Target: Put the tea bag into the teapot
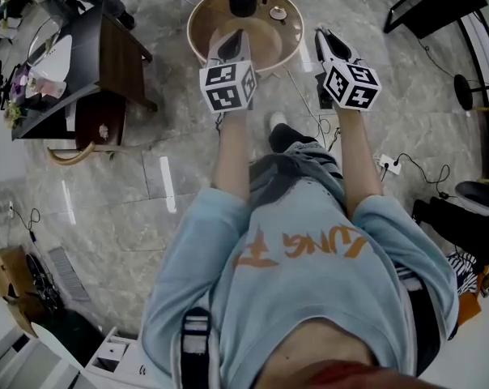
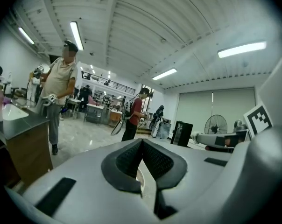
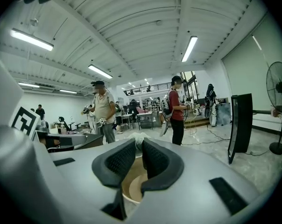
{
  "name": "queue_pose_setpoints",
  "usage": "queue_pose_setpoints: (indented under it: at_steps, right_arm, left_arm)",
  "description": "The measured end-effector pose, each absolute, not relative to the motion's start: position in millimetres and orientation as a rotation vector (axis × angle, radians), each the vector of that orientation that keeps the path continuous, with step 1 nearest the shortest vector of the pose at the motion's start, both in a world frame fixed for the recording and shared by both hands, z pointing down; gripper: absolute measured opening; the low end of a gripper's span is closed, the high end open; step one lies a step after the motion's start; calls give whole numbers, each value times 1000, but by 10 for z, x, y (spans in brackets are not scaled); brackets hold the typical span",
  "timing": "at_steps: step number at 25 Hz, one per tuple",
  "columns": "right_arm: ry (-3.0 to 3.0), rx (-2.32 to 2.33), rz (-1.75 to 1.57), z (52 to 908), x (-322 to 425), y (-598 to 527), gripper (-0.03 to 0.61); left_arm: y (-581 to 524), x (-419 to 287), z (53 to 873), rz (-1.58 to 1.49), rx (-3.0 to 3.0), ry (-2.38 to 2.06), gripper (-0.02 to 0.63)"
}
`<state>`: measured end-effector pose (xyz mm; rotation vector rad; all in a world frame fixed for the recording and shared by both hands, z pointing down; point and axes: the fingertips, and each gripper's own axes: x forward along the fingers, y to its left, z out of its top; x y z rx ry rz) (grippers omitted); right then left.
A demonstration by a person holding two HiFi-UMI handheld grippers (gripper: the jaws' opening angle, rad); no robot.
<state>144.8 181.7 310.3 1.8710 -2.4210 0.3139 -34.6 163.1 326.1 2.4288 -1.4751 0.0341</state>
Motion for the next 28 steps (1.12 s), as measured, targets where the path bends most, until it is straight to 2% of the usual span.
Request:
queue_pose_setpoints:
  at_steps: [7, 18, 28]
  right_arm:
    - [-2491, 1774, 302, 3146, 1358, 1500, 61]
    - [-2615, 1740, 281, 2903, 1346, 113, 61]
    - [-2535, 1607, 386, 3675, 1316, -1371, 61]
  left_arm:
    - [1352, -484, 3463, 84, 2340, -1549, 25]
    - [180, -680, 3489, 62, 2276, -1629, 25]
    - [-1077, -276, 3898, 48, 2188, -1555, 25]
